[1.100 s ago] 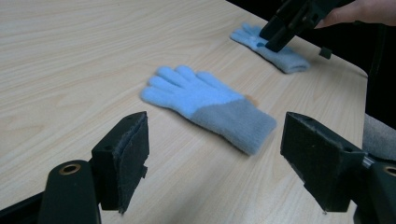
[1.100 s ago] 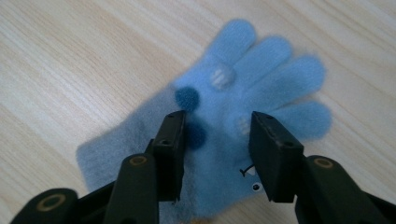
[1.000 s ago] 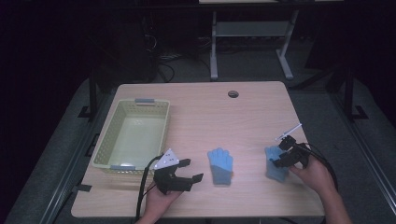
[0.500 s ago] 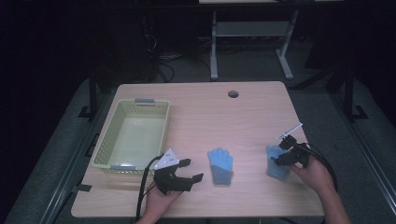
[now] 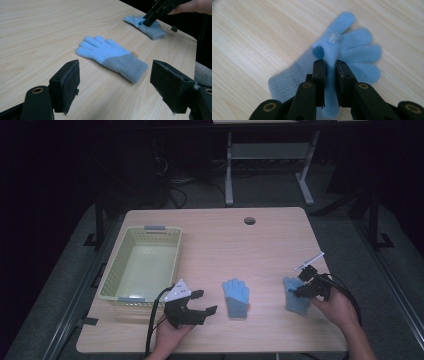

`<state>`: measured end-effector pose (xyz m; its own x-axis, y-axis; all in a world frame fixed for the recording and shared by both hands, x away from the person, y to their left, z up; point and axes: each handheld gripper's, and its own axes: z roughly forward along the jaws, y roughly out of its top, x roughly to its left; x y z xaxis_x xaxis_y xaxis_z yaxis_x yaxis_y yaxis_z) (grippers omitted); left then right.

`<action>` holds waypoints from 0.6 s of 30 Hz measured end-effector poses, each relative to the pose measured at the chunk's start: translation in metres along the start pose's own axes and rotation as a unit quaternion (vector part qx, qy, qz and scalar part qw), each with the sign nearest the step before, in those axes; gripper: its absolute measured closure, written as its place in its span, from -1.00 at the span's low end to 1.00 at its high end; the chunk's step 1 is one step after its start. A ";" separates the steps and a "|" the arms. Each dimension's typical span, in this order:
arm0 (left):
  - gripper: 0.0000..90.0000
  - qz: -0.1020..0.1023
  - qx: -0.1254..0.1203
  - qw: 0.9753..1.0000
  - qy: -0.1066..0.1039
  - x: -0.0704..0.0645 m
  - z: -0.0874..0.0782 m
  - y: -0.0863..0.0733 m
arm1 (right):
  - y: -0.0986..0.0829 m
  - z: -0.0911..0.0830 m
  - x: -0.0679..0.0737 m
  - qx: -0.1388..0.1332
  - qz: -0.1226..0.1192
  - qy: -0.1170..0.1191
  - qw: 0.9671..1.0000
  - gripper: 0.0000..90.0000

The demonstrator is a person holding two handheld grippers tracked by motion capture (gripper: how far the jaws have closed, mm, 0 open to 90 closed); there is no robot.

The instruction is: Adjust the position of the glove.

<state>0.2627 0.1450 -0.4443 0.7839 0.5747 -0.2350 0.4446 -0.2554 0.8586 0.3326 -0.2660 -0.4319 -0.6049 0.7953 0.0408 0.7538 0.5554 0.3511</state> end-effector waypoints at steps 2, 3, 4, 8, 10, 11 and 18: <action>-0.48 -0.001 0.001 1.000 0.000 0.000 0.000 0.000 | 0.002 -0.002 0.003 -0.004 -0.006 -0.005 1.000 0.76; -0.48 0.002 -0.001 1.000 0.000 0.000 -0.001 0.001 | 0.003 -0.004 0.005 -0.005 -0.008 -0.006 1.000 0.76; -0.48 0.003 -0.002 1.000 0.001 -0.001 -0.001 0.001 | 0.005 -0.005 0.007 -0.009 -0.013 -0.006 1.000 0.76; -0.48 0.004 -0.003 1.000 0.001 0.000 -0.002 0.000 | 0.011 -0.012 0.015 -0.016 -0.027 -0.008 0.999 0.76; -0.48 0.000 -0.001 1.000 0.000 0.000 -0.001 0.000 | 0.015 -0.016 0.019 -0.023 -0.035 -0.008 0.999 0.76; -0.48 0.000 -0.001 1.000 0.000 0.000 -0.001 0.000 | 0.017 -0.018 0.021 -0.026 -0.037 -0.005 0.999 0.76; -0.48 0.002 0.002 1.000 -0.001 -0.001 -0.002 0.001 | 0.027 -0.027 0.032 -0.029 -0.056 -0.004 0.998 0.76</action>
<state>0.2612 0.1457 -0.4425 0.7865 0.5726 -0.2316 0.4430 -0.2617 0.8575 0.3264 -0.2318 -0.3956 -0.6821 0.7312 -0.0089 0.6655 0.6259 0.4067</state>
